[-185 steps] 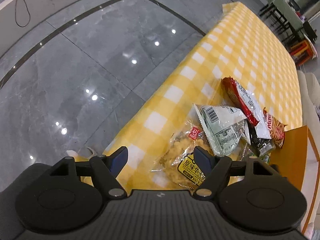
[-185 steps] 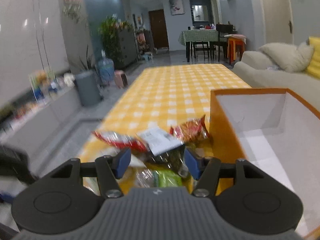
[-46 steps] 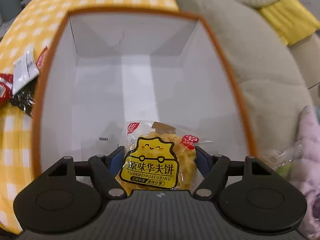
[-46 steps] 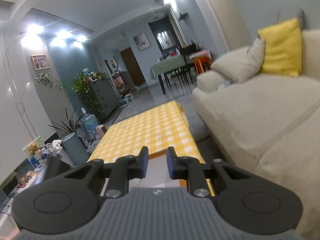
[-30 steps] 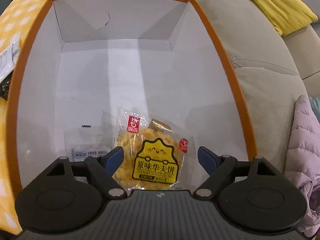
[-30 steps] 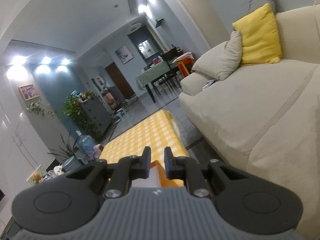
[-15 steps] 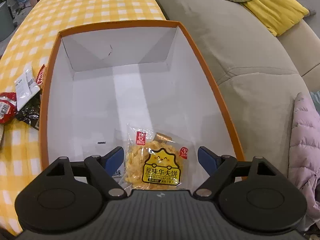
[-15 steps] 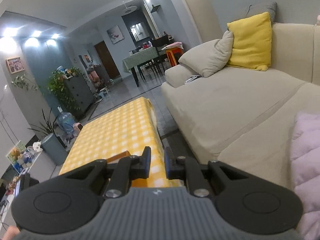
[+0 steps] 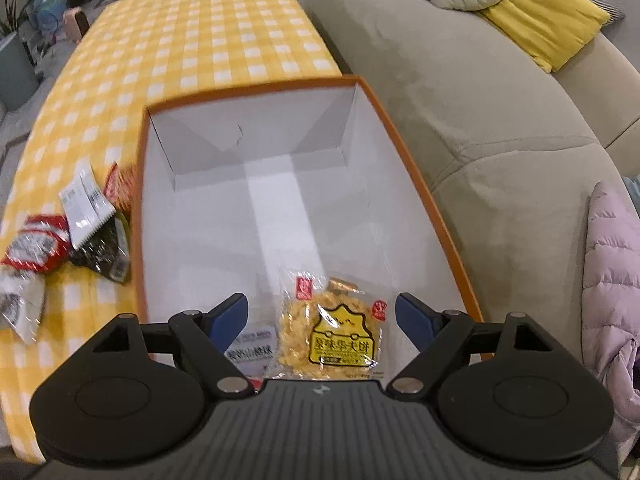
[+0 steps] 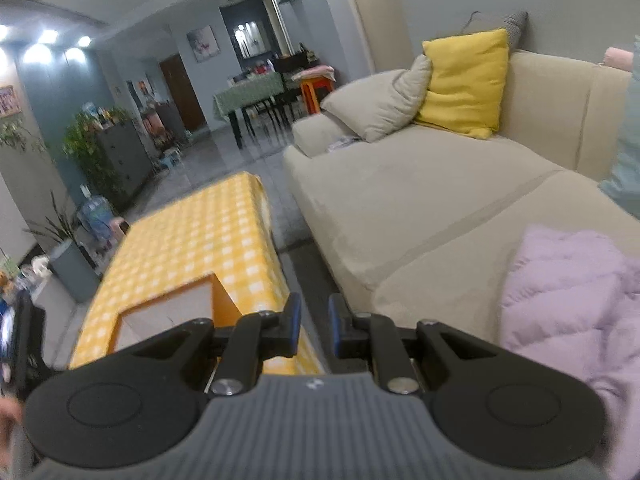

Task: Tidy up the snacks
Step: 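Drop the pastry bag into the box with the left tool while the right tool carries the green pack, then lower the right tool to the floor beside the sofa toward the green pack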

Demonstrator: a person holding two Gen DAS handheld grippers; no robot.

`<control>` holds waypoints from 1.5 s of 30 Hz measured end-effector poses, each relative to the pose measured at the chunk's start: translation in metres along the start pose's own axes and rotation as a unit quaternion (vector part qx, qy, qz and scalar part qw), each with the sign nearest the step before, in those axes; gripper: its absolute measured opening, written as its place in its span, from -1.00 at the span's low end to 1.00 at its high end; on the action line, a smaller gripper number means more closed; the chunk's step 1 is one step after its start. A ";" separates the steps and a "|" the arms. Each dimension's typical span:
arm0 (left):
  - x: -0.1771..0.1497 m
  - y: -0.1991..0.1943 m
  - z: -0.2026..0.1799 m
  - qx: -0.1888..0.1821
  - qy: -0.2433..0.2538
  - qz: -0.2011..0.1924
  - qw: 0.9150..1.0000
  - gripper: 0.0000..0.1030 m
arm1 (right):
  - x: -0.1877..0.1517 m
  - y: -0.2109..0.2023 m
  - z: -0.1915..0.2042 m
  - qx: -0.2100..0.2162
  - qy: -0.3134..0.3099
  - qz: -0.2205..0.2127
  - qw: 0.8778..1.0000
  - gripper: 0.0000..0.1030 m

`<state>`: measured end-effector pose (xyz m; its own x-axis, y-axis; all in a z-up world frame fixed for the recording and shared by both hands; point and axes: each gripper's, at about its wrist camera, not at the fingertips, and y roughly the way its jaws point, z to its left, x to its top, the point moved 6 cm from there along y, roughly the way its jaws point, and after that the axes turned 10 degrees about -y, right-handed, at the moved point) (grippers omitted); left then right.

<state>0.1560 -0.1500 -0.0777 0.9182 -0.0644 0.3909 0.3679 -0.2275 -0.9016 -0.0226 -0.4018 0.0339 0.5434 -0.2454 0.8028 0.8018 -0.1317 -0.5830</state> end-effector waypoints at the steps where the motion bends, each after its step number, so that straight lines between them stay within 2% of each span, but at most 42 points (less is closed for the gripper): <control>1: 0.002 -0.003 0.001 0.003 0.003 -0.003 1.000 0.90 | -0.003 -0.005 -0.003 -0.010 -0.008 0.008 1.000 -0.71; 3: 0.007 -0.008 0.002 0.011 0.006 -0.011 1.000 0.90 | -0.010 -0.007 -0.009 -0.015 -0.017 0.021 1.000 -0.71; 6: 0.010 -0.015 0.008 0.018 0.004 -0.017 1.000 0.90 | -0.026 0.008 -0.022 0.003 0.001 0.055 0.998 -0.71; 14: 0.013 -0.026 0.013 0.033 -0.004 -0.040 0.999 0.90 | -0.109 0.101 -0.042 0.006 0.013 0.161 0.987 -0.71; 20: 0.016 -0.027 -0.002 0.033 0.020 -0.049 0.998 0.90 | -0.182 0.166 -0.064 -0.047 0.038 0.183 0.981 -0.69; 22: 0.015 -0.029 -0.009 0.039 0.035 -0.056 0.997 0.90 | -0.208 0.183 -0.064 -0.068 -0.004 0.183 0.981 -0.69; 24: 0.012 -0.030 -0.015 0.043 0.045 -0.060 0.996 0.90 | -0.237 0.198 -0.062 -0.087 -0.067 0.195 0.975 -0.69; 28: 0.008 -0.027 -0.024 0.046 0.055 -0.065 0.995 0.90 | -0.281 0.220 -0.060 -0.054 -0.149 0.204 0.966 -0.69; 32: 0.006 -0.017 -0.030 0.049 0.051 -0.063 0.995 0.90 | -0.326 0.244 -0.059 -0.047 -0.204 0.240 0.948 -0.70; 34: 0.004 -0.010 -0.033 0.048 0.050 -0.058 0.996 0.90 | -0.343 0.252 -0.058 -0.051 -0.206 0.237 0.948 -0.70; 39: -0.002 0.004 -0.042 0.050 0.063 -0.047 0.996 0.90 | -0.376 0.270 -0.049 -0.059 -0.287 0.223 0.930 -0.59; 40: -0.003 0.007 -0.044 0.051 0.064 -0.045 0.996 0.90 | -0.383 0.275 -0.049 -0.059 -0.306 0.224 0.923 -0.55; 44: -0.006 0.014 -0.046 0.048 0.062 -0.041 0.996 0.90 | -0.420 0.301 -0.046 -0.080 -0.413 0.241 0.875 -0.35; 45: -0.006 0.016 -0.047 0.045 0.060 -0.041 0.996 0.90 | -0.425 0.305 -0.045 -0.086 -0.420 0.242 0.870 -0.23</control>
<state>0.1490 -0.1986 -0.0857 0.8627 -0.1663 0.4776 0.4568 -0.1491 -0.8770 -0.0204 -0.3812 -0.4912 0.8550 0.4681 0.2233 0.4181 -0.3675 -0.8307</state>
